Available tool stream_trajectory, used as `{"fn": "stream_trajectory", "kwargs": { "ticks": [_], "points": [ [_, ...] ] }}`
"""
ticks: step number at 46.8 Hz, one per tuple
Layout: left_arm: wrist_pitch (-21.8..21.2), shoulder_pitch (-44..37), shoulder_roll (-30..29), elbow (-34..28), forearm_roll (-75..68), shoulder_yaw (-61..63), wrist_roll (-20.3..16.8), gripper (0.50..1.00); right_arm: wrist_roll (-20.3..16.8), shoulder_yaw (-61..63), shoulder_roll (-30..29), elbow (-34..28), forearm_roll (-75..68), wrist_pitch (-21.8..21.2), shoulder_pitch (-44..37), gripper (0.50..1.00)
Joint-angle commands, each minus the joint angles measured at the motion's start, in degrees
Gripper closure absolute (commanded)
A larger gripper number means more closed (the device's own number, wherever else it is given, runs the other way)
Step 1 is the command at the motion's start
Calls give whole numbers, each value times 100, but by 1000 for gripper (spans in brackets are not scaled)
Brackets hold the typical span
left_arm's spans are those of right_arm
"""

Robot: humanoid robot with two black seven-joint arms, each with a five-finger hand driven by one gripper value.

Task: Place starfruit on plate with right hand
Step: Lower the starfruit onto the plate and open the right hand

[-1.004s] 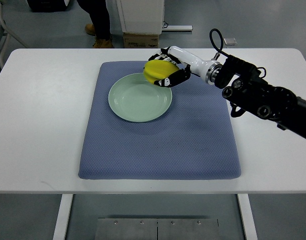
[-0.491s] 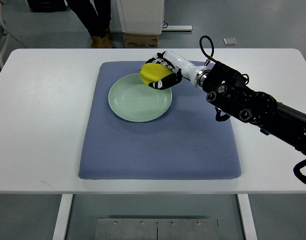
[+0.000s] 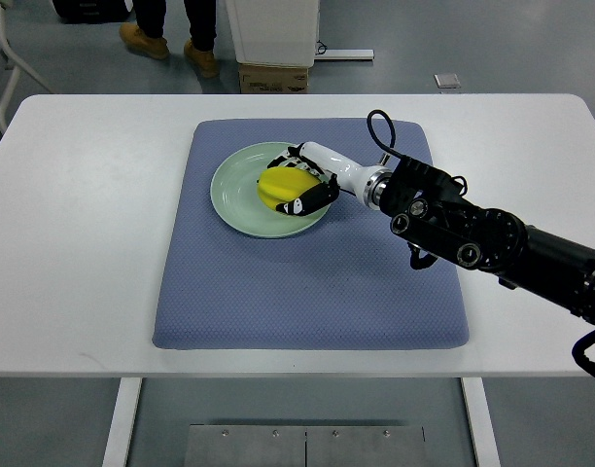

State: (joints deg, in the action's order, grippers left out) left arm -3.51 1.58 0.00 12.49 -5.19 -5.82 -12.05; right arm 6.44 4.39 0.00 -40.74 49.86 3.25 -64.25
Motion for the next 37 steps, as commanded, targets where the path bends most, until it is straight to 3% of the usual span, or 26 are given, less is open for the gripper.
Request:
{"fn": "stream_trajectory", "kwargs": {
  "ticks": [1,6,7,11,12,37],
  "points": [
    [0,0,0,-1,0,2,1,500,-2,-26,0,-13,6,-9,0,1000],
    [0,0,0,-1,0,2,1,500,7,-43,0,-56,6,0,9,1000],
    [0,0,0,-1,0,2,1,500,7,-52,0,-65,-2,0,9,971],
    [0,0,0,-1,0,-7,1,500,-2,-52,0,-100,-2,0,0,579],
    [0,0,0,-1,0,1,1,500,-11,-52,0,-100,-2,0,0,501],
    [0,0,0,-1,0,2,1,500,-11,457,0,-48,-196,88,-79,500]
  ]
}}
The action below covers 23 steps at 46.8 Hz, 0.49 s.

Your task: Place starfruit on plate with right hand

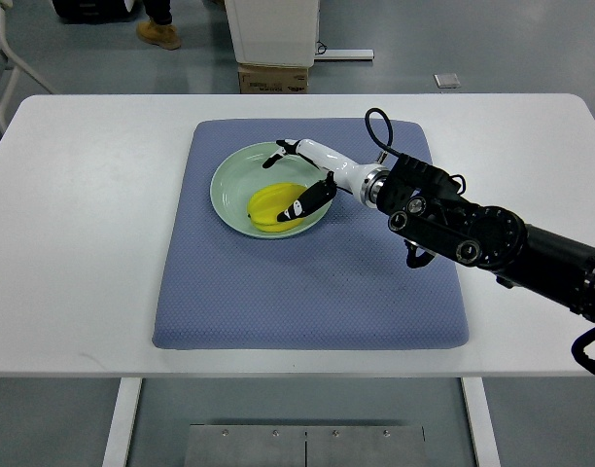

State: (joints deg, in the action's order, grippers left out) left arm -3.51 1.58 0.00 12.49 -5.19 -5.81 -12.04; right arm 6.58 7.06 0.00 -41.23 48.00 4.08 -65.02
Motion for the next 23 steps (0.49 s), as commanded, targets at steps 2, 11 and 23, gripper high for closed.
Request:
{"fn": "stream_trajectory", "kwargs": {
  "ticks": [2,11,23],
  "points": [
    [0,0,0,-1,0,-8,0,500,-34,304,0,1,-18,5,7,500],
    [0,0,0,-1,0,0,0,500,-43,603,0,-8,-115,5,33,500],
    [0,0,0,-1,0,0,0,500,-52,1033,219,-16,-835,-4,138,500]
  ]
}}
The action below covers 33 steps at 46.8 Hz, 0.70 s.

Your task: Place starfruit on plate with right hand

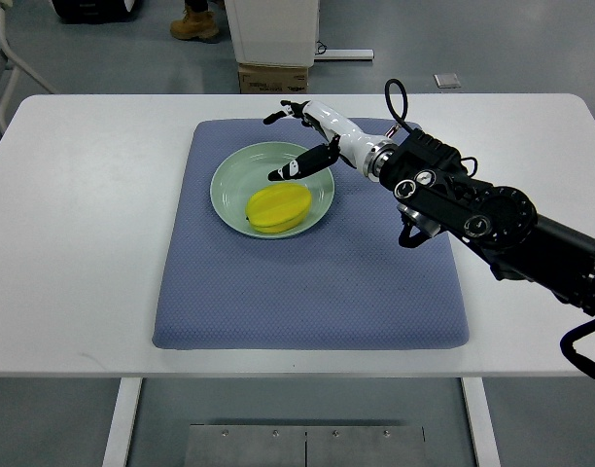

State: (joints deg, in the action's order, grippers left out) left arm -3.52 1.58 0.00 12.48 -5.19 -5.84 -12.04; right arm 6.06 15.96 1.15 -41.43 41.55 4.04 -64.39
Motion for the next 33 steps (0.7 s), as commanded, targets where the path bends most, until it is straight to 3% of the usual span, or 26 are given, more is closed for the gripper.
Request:
{"fn": "stream_trajectory", "kwargs": {
  "ticks": [1,33],
  "points": [
    [0,1,0,0,0,3,0,500,0,205,139,3,-252,0,128,500],
    [0,1,0,0,0,-5,0,500,-131,3044,289,267,-718,97,1262,500]
  ]
}}
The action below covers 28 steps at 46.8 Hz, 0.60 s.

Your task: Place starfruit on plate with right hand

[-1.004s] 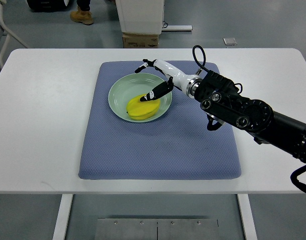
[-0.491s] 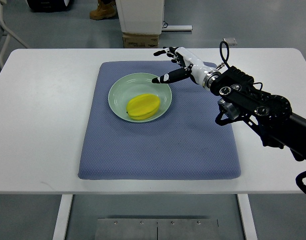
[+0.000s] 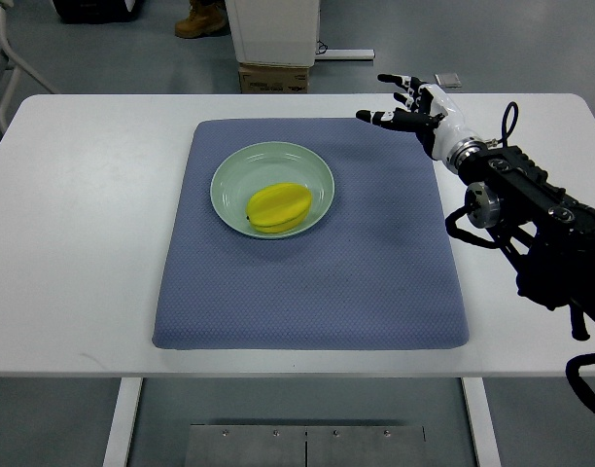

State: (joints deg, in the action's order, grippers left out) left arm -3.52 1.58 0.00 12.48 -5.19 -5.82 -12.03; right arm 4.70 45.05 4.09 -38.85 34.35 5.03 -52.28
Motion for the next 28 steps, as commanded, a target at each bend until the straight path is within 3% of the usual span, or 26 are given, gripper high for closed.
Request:
{"fn": "stream_trajectory", "kwargs": {
  "ticks": [1,28],
  "points": [
    [0,0,0,0,0,-7,-1,500,4,205,-13,17,1,-2,69,500],
    [0,0,0,0,0,2,-1,500,57,1383,-31,26,-359,-2,377,500]
  ]
}}
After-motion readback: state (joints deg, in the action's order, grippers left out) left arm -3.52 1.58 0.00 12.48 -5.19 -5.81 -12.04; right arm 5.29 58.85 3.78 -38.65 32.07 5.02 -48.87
